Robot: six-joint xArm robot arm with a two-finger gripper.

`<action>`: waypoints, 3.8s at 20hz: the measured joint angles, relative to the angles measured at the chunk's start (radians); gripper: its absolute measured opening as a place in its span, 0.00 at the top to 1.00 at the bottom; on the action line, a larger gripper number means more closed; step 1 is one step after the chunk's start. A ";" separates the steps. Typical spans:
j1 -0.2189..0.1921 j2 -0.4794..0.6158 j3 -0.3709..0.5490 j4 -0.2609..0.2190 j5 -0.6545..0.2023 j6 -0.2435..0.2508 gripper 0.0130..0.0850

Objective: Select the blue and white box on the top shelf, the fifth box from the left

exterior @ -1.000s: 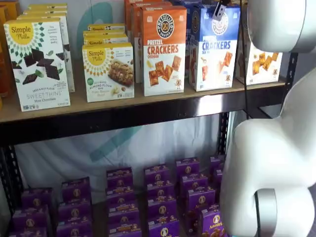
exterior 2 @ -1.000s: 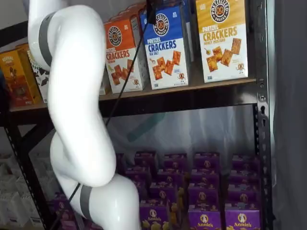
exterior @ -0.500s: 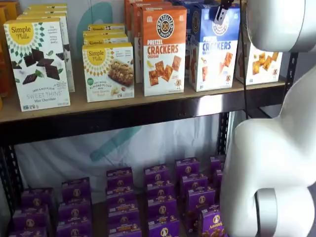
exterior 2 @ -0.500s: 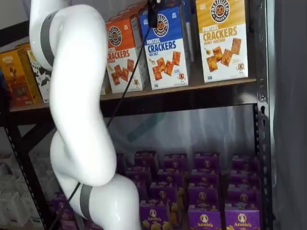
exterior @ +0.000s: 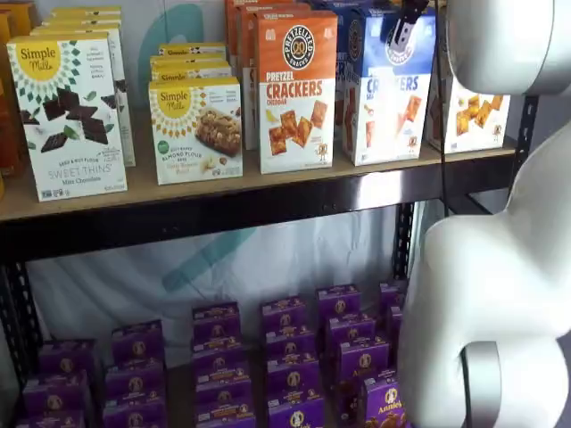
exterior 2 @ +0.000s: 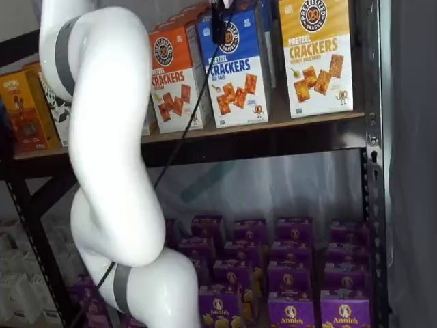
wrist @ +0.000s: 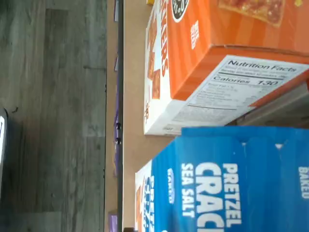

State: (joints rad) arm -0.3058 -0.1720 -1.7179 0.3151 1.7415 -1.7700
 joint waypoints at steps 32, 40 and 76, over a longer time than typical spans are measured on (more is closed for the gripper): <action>-0.004 -0.058 0.082 0.004 -0.041 -0.010 0.28; -0.003 -0.059 0.084 0.001 -0.039 -0.010 0.39; -0.024 -0.287 0.253 -0.037 0.122 -0.024 0.39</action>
State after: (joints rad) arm -0.3296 -0.4594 -1.4652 0.2779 1.8636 -1.7942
